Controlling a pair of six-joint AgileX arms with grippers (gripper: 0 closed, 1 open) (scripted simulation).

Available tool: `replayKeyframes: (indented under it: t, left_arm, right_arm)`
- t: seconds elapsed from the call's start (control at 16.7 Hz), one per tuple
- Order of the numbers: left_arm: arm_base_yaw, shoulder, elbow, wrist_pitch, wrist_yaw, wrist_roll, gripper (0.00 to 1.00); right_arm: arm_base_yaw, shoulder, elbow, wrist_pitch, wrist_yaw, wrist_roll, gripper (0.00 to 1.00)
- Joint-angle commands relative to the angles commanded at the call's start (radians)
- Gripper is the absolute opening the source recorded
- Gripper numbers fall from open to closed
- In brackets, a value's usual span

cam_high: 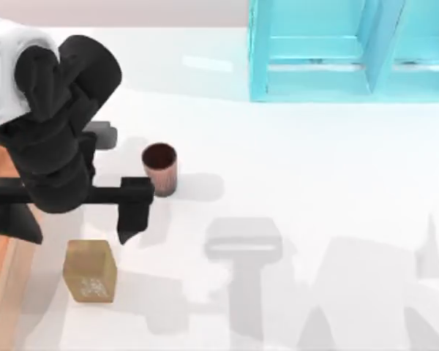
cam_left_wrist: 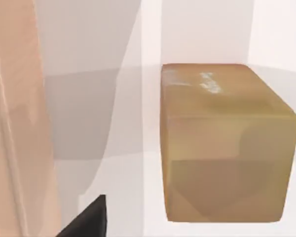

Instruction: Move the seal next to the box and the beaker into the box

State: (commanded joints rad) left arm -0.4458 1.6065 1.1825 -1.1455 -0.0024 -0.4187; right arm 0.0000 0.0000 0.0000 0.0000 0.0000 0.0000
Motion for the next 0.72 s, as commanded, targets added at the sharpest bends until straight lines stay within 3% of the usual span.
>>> replayKeyframes:
  t: [0.3,0.72]
  left_arm:
    - [-0.002,-0.025,0.212,-0.245,0.000,-0.003,1.00]
    - [0.000,-0.028,0.245,-0.277,0.000,-0.003,1.00]
  right_arm:
    - [0.000,0.000,0.000,0.000,0.000,0.000,1.00]
    - [0.000,0.000,0.000,0.000,0.000,0.000,1.00]
